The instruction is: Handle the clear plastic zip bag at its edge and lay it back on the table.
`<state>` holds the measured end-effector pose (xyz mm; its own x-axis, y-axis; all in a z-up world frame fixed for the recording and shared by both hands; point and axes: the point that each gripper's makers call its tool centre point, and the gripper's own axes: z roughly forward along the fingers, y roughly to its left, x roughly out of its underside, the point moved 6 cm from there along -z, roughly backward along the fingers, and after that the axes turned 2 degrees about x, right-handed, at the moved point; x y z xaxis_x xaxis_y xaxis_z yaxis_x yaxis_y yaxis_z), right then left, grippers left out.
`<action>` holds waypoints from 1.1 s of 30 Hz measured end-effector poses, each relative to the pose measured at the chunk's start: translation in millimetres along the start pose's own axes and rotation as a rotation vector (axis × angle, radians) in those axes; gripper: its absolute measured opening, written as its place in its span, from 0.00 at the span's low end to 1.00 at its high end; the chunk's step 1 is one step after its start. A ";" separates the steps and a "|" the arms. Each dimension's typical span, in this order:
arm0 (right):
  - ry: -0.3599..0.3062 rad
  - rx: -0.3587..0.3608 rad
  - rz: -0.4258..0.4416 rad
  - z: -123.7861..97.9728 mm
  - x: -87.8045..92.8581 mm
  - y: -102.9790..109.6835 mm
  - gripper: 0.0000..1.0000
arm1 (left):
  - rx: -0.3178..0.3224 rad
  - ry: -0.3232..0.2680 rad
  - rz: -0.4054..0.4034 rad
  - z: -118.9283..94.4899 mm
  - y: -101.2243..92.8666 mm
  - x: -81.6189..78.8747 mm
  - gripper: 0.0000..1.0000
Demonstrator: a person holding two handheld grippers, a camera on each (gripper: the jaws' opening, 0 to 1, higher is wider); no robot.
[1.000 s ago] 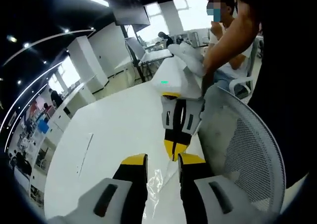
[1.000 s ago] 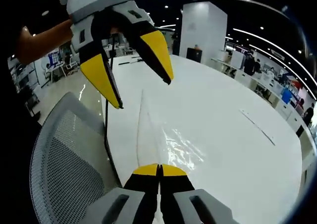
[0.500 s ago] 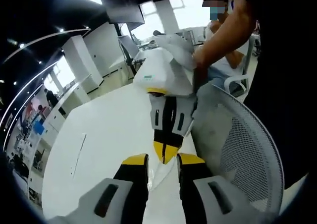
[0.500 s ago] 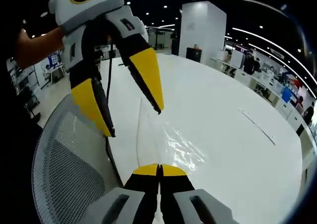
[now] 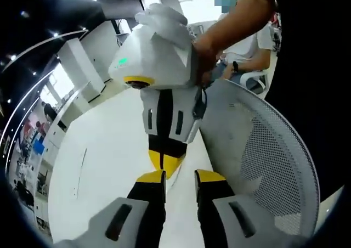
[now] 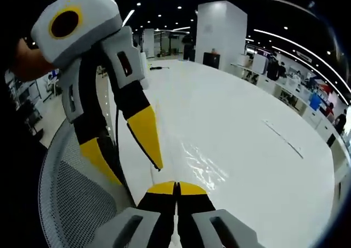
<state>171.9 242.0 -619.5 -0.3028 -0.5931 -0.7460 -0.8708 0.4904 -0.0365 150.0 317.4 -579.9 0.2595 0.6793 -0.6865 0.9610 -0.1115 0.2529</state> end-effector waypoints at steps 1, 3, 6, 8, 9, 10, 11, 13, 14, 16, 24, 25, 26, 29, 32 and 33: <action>-0.003 -0.006 0.011 -1.4 -0.5 1.0 0.00 | -0.006 0.005 0.004 1.0 0.5 1.4 0.18; -0.005 -0.004 0.014 -1.9 -0.6 0.3 0.00 | -0.010 0.016 0.009 2.6 1.1 4.2 0.17; -0.013 -0.004 0.023 -2.3 -2.7 -0.1 0.00 | -0.037 0.080 0.076 5.7 2.6 11.3 0.13; -0.013 -0.001 0.030 -3.2 -4.3 -0.4 0.00 | -0.045 0.107 0.101 9.8 0.3 14.0 0.10; -0.016 0.000 0.034 -3.8 -5.5 -0.3 0.00 | -0.048 0.115 0.116 11.3 -0.1 14.7 0.10; -0.019 0.003 0.043 -4.5 -6.7 -1.3 0.00 | -0.062 0.135 0.147 12.9 0.8 16.3 0.09; -0.022 0.004 0.045 -4.8 -7.2 -2.0 0.00 | -0.067 0.153 0.158 13.7 0.9 18.2 0.07; -0.028 0.009 0.061 -5.2 -8.2 -3.0 0.00 | -0.069 0.189 0.166 16.5 0.1 23.4 0.03; -0.032 0.017 0.070 -6.0 -9.1 -4.3 0.00 | -0.066 0.204 0.179 18.2 -0.9 26.5 0.03; -0.037 0.021 0.075 -7.4 -10.6 -5.1 0.00 | -0.077 0.242 0.210 18.7 -0.6 30.7 0.01; -0.049 0.072 0.106 -15.5 -18.7 -13.9 0.00 | -0.077 0.267 0.244 21.7 -5.1 38.5 0.00; -0.051 0.078 0.110 -15.3 -19.1 -15.6 0.00 | -0.074 0.269 0.245 22.0 -5.7 39.3 0.00; -0.060 0.099 0.113 -16.7 -20.9 -18.7 0.00 | -0.073 0.273 0.251 22.8 -6.9 41.0 0.00; -0.084 0.146 0.120 -21.7 -26.8 -25.5 0.00 | -0.055 0.291 0.261 25.6 -12.3 45.0 0.00; -0.107 0.188 0.131 -26.9 -31.5 -33.5 0.00 | -0.047 0.290 0.254 27.7 -15.8 46.7 0.00; -0.107 0.193 0.136 -27.4 -32.1 -34.4 0.00 | -0.050 0.283 0.254 28.2 -15.9 45.4 0.00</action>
<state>200.9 226.6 -576.1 -0.3598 -0.4475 -0.8187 -0.7316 0.6799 -0.0501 149.2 329.6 -634.3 0.4455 0.8088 -0.3839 0.8619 -0.2715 0.4283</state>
